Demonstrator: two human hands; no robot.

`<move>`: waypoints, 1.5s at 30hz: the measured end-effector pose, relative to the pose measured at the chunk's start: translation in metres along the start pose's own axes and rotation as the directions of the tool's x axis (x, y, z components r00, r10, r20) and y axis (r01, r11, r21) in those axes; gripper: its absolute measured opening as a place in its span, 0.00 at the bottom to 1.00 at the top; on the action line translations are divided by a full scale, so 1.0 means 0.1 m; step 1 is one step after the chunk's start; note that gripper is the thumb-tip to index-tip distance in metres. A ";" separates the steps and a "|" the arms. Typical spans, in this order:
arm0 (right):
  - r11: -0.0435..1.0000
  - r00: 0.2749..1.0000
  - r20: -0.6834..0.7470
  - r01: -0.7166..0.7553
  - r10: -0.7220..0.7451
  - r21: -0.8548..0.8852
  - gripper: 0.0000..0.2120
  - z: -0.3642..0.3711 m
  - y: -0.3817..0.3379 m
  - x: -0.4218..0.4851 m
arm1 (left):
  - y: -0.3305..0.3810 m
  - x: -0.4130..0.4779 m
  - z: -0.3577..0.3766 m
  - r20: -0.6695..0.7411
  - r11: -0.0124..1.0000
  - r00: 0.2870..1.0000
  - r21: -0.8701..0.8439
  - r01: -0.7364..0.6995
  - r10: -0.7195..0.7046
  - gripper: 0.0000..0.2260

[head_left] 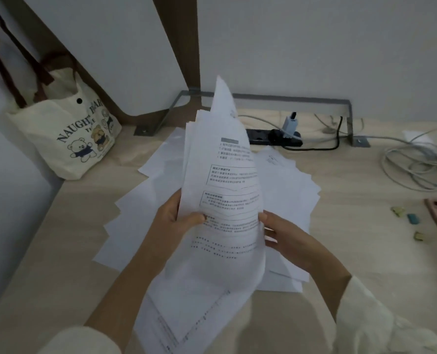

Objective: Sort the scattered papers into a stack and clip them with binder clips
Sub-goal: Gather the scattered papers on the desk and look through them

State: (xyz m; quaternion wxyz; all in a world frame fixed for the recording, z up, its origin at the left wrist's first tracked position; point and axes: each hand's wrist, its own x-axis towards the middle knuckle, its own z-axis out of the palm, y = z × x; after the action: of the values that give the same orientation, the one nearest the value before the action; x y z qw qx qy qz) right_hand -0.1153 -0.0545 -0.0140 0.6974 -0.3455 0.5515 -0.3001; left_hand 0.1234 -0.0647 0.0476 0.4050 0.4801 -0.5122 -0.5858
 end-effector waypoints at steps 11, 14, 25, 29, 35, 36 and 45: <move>0.861 0.804 -0.311 0.490 -0.507 -0.137 0.15 0.01 -0.66 -0.49 | 0.24 0.21 -0.03 -0.166 0.987 0.974 0.061 -0.146 0.154 0.17; 0.898 0.846 -0.302 0.415 -0.439 -0.145 0.13 0.04 -0.58 -0.47 | 0.13 0.21 0.08 -0.181 0.994 0.978 0.030 -0.103 0.107 0.17; 0.899 0.829 -0.391 0.439 -0.399 0.013 0.13 0.07 -0.51 -0.50 | 0.14 0.21 0.19 -0.252 0.983 0.954 -0.035 -0.178 0.164 0.17; 0.934 0.865 -0.369 0.357 -0.340 -0.025 0.10 0.12 -0.48 -0.41 | 0.07 0.26 0.23 -0.206 0.996 0.975 -0.016 -0.088 0.083 0.17; 0.924 0.866 -0.346 0.382 -0.361 -0.009 0.13 0.08 -0.50 -0.47 | 0.45 0.21 0.25 -0.334 0.968 0.920 -0.069 -0.243 0.207 0.10; 0.933 0.873 -0.348 0.360 -0.341 -0.010 0.14 0.08 -0.47 -0.46 | 0.52 0.22 0.26 -0.363 0.964 0.903 -0.045 -0.261 0.227 0.11; 0.956 0.891 -0.368 0.292 -0.265 0.020 0.13 0.14 -0.34 -0.39 | 0.64 0.38 0.36 -0.375 0.959 0.886 0.039 -0.279 0.273 0.03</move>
State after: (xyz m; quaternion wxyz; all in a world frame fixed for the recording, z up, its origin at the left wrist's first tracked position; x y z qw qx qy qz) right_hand -0.1108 -0.0407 0.0373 0.5461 -0.3337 0.6034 -0.4758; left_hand 0.0788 -0.1027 0.1058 0.5788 0.5027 -0.4831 -0.4230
